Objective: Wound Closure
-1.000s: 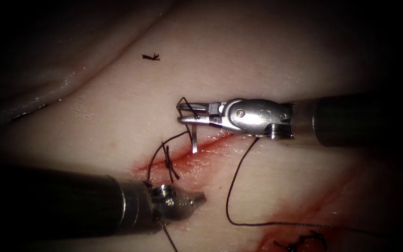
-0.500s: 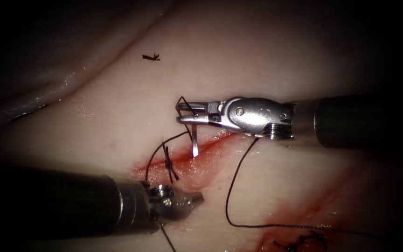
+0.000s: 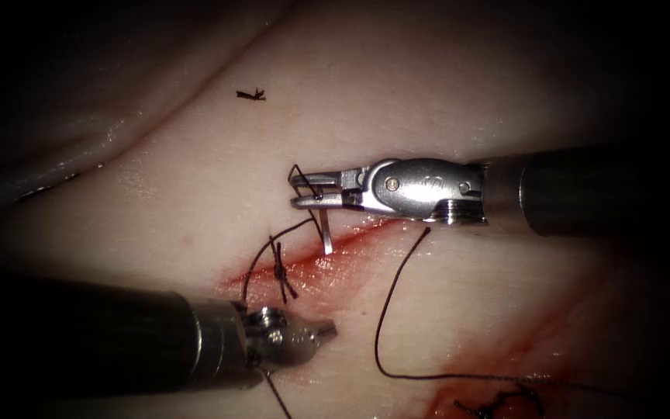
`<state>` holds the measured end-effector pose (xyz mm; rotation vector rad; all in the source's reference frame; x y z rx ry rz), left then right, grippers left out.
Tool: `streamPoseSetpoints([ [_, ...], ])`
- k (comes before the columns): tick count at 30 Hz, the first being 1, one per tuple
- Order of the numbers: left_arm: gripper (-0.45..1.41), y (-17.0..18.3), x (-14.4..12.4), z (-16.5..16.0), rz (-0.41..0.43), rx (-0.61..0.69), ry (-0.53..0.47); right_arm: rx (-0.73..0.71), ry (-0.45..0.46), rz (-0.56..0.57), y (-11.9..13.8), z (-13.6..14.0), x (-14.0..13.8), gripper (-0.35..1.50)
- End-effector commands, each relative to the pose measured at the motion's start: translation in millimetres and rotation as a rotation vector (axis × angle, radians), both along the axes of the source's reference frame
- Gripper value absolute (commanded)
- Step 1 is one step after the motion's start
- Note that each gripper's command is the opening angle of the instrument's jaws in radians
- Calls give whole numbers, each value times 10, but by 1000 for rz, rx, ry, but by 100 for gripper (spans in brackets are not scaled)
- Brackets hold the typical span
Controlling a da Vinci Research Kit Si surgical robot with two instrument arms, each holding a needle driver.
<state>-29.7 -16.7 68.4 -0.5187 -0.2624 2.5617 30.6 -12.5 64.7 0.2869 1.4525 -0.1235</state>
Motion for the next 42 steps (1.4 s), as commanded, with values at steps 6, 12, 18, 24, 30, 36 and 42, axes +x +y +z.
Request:
streamPoseSetpoints([
  [6, -33, -6, -5, 9, 1, -2, 0, 74, -37, -39, -8, 4, 8, -35],
  [12, -33, -7, -5, 10, 2, -1, 2, 101, -48, -39, -7, 4, 8, -35],
  [18, -33, -7, -3, 14, 7, -2, 5, 127, -69, -46, -7, 4, 6, -35],
  [24, -35, -9, -1, 25, -3, 11, 12, 192, -97, -35, -6, 3, 4, -35],
  [30, -33, -9, 1, 28, 2, 11, 11, 254, -109, -20, -6, 3, 3, -35],
  [36, -28, -9, 1, 28, -3, 14, 11, 310, -116, -5, -9, 3, 5, -35],
  [42, -28, -9, 2, 28, -2, 14, 10, 342, -132, -15, -13, 1, 4, -35],
])
